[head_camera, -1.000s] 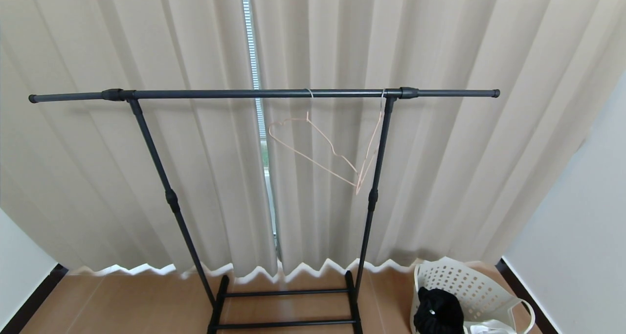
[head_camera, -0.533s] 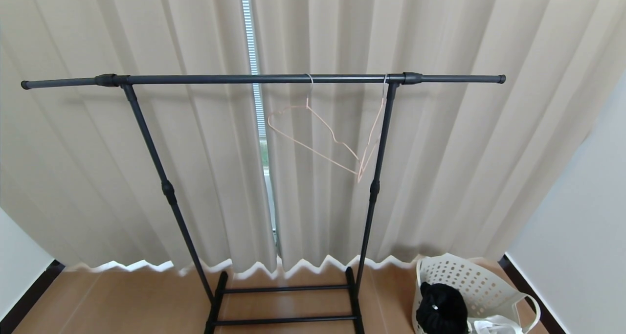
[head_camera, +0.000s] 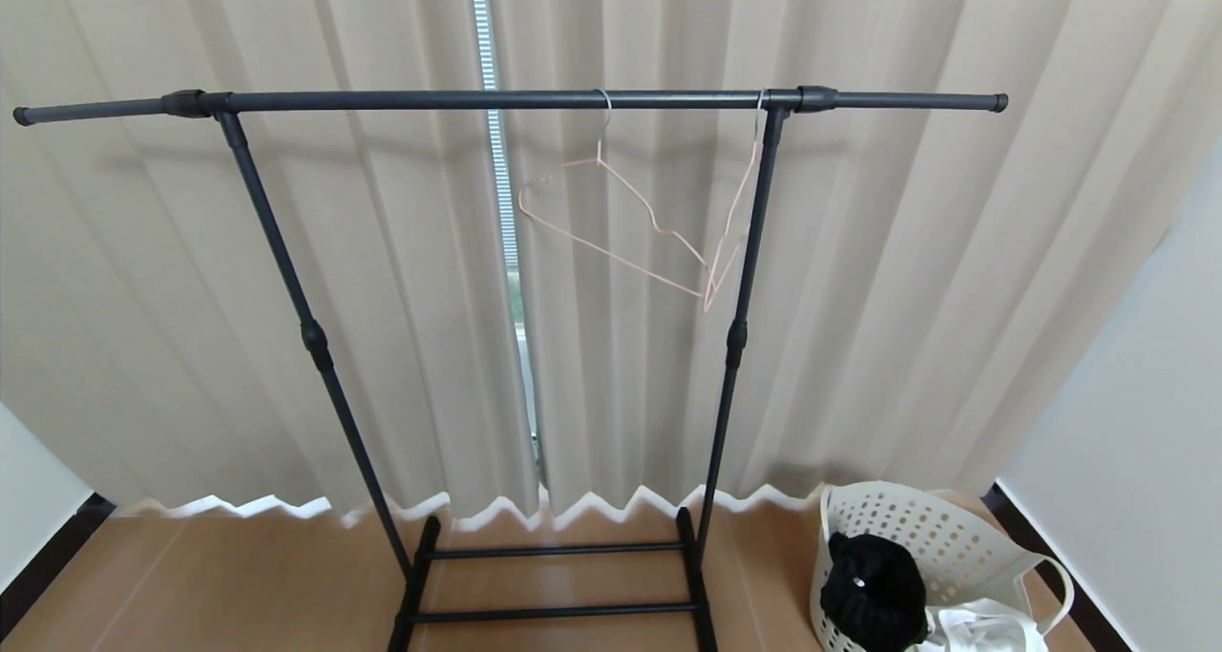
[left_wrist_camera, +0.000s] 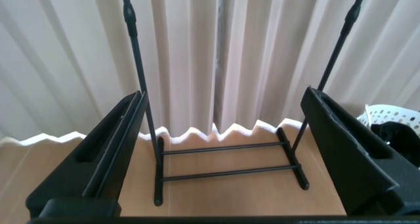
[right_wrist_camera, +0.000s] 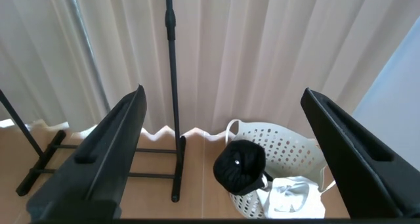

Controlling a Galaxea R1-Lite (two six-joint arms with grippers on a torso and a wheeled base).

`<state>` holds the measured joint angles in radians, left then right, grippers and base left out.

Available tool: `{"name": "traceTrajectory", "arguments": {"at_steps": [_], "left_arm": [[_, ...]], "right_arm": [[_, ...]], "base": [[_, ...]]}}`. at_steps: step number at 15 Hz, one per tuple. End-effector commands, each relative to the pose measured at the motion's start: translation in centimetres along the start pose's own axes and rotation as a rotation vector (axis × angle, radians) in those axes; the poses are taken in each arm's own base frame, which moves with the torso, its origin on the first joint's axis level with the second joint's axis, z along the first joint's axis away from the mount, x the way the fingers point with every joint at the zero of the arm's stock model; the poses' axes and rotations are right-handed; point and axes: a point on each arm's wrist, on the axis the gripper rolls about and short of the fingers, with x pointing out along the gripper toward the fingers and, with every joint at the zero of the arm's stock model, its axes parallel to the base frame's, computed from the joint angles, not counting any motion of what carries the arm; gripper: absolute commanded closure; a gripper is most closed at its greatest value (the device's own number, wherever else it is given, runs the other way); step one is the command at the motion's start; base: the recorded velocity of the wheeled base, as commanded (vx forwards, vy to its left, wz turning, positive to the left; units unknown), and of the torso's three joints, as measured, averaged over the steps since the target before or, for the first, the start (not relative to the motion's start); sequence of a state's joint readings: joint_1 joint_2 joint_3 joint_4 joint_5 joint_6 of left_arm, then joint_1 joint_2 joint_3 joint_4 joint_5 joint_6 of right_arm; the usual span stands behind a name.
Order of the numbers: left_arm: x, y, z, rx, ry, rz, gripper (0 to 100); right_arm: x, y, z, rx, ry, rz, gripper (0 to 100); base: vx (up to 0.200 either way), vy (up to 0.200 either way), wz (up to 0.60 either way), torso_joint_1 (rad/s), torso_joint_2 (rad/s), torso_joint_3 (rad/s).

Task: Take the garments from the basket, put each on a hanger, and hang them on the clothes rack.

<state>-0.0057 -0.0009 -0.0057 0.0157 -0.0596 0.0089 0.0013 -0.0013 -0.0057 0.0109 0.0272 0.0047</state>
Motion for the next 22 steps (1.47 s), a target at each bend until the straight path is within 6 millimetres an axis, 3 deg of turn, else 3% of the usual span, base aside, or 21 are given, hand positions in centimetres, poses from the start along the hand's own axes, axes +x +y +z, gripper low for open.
{"name": "traceTrajectory", "arguments": {"at_steps": [1,18,22], "left_arm": [[0.00,0.00,0.02,0.000,0.000,-0.001,0],[0.00,0.00,0.02,0.000,0.000,-0.001,0],[0.00,0.00,0.02,0.000,0.000,-0.001,0]], "right_arm": [[0.02,0.00,-0.03,0.000,0.002,0.001,0],[0.02,0.00,-0.03,0.003,0.002,-0.001,0],[0.01,0.00,0.02,0.001,0.001,-0.001,0]], "base": [[0.000,0.000,0.00,-0.212,0.55,0.325],[0.000,0.000,0.00,-0.144,0.49,0.341],[0.000,0.000,0.00,-0.014,0.10,0.084]]}}
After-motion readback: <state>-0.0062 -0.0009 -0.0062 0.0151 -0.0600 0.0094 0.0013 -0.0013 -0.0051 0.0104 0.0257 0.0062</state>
